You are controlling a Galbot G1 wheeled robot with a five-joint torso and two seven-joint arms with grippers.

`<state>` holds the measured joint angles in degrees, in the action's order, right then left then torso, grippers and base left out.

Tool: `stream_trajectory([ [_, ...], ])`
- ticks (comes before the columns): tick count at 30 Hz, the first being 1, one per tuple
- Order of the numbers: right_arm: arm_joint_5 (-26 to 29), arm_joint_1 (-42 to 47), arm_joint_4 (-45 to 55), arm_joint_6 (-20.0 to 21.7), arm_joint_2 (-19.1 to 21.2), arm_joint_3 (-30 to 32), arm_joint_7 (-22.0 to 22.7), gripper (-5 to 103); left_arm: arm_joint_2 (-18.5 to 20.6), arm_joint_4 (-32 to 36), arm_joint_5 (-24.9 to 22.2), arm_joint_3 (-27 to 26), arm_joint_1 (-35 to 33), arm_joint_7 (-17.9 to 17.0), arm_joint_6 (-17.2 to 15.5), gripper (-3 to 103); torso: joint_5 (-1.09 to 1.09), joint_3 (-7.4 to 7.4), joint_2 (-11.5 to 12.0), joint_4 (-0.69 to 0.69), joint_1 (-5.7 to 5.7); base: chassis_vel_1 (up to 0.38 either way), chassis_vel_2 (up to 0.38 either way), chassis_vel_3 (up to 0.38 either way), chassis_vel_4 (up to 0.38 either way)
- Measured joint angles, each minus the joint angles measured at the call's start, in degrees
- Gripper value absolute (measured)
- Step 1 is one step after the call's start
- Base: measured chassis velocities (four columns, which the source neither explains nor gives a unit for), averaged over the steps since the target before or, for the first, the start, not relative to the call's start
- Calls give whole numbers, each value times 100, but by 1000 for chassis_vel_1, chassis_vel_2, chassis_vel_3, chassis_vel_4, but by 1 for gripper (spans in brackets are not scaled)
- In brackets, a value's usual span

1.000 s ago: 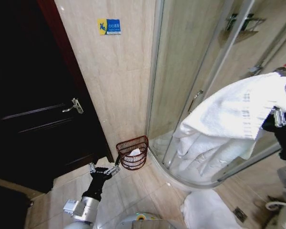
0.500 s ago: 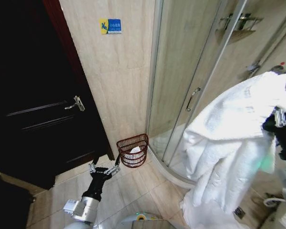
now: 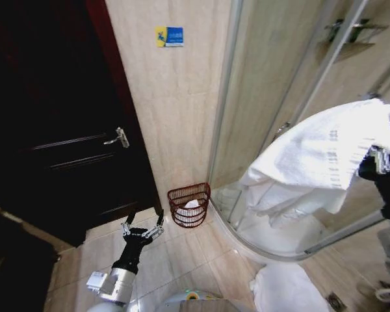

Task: Discard the used towel into the hamper.

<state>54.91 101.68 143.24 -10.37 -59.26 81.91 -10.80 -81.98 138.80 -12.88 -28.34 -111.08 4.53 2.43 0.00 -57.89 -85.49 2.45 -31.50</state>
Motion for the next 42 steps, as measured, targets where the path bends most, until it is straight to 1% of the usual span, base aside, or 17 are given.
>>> stream_trajectory([
  [9, -23, -19, 0, 0, 18, -76, 1, 5, 0, 0, 0, 0, 0, 0, 0, 100, 1, 0, 0, 1, -1, 119, 116, 114, 114],
  [17, -158, -74, 0, 12, 11, -328, -21, 5, 0, 0, 0, 0, 0, 0, 0, 100, -1, 0, 0, 2, -1, 115, 120, 113, 126],
  [19, -217, -136, 0, 41, 5, -576, -17, 5, 0, 0, 0, 0, -1, 0, 0, 100, -1, 0, 0, 1, -1, 84, 89, 79, 93],
  [21, -491, -315, -1, 46, -5, -1071, 26, 5, 0, 0, 0, 0, -1, 0, 0, 100, 1, 0, 0, 2, -1, 38, 14, 27, 36],
  [22, -491, -315, -1, 46, -5, -1071, 26, 5, 0, 0, 0, 0, -1, 0, 0, 100, 1, 0, 0, 2, -1, 0, 0, 0, 0],
  [25, -730, -454, -2, 30, -14, -1505, 29, 5, 0, 0, 0, 0, -1, 0, 0, 100, 0, 0, 0, 0, -1, 0, 0, 0, 0],
  [31, -877, -625, -2, 22, 2, -1777, 21, 5, 0, 0, 0, 0, -1, 0, 0, 100, 0, 0, 0, 0, -1, 0, 0, 0, 0],
  [35, -1071, -720, -2, 18, 22, -1969, -19, 5, 0, 0, 0, 0, -1, 0, 0, 100, 0, 0, 0, 0, -1, 0, 0, 0, 0],
  [39, -1262, -753, -62, -11, -127, -2142, -139, 5, 0, 0, 0, 0, -1, 0, 0, 100, 0, 0, 0, -1, -1, 0, 0, 0, 0],
  [42, -1303, -753, -96, -25, -176, -2190, -169, 5, 0, 0, 0, 0, -1, 0, 0, 100, 0, 0, 0, -1, -1, 0, 0, 0, 0],
])
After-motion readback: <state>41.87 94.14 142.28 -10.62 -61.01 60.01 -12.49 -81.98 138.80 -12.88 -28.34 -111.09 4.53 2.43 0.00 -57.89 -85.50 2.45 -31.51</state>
